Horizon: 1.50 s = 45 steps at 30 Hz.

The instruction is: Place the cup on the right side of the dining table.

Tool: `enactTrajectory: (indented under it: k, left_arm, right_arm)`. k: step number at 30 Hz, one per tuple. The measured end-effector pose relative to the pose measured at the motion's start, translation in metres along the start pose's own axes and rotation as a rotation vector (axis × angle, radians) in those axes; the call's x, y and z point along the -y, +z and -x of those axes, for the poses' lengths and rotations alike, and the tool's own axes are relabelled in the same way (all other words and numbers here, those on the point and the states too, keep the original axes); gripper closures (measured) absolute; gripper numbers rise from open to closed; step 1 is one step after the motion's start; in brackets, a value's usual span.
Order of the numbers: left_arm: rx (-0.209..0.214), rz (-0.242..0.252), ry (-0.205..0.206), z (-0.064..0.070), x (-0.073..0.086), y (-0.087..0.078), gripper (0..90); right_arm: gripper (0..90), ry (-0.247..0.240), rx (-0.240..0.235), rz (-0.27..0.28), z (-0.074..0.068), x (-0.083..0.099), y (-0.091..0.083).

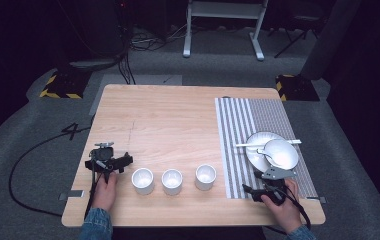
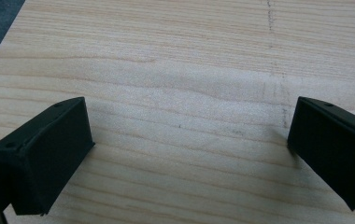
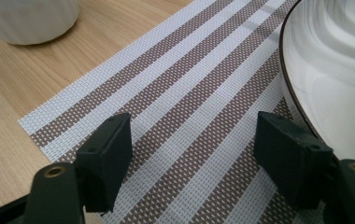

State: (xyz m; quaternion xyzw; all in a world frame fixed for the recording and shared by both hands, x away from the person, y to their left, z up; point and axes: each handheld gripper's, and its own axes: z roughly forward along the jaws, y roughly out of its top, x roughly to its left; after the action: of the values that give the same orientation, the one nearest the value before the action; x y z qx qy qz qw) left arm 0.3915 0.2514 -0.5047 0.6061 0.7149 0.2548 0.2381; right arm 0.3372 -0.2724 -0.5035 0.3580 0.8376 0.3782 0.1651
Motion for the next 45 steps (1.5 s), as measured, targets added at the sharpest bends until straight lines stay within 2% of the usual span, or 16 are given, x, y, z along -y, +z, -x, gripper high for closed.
enactTrajectory:
  k: [28,36,40,41,42,45]
  left_arm:
    - [-0.002,0.0,-0.004,0.0,0.0,0.0,0.1]
    - [-0.002,0.0,-0.004,0.0,0.0,0.0,0.1]
    - [-0.002,0.0,-0.004,0.0,0.0,0.0,0.1]
    - [-0.002,0.0,-0.004,0.0,0.0,0.0,0.1]
    - [-0.002,0.0,-0.004,0.0,0.0,0.0,0.1]
    - [-0.002,0.0,-0.004,0.0,0.0,0.0,0.1]
  right_arm:
    - [28.3,0.006,0.008,0.0,-0.001,0.0,0.0]
    - [26.2,0.013,0.024,-0.001,-0.003,0.0,0.0]
    - [24.7,0.033,0.041,-0.007,-0.004,0.0,-0.001]
    - [22.5,0.027,0.035,-0.016,-0.004,-0.002,-0.001]
    - [18.1,0.025,0.013,-0.056,-0.005,-0.007,0.0]
    - [20.6,-0.003,0.006,-0.055,-0.01,-0.012,-0.003]
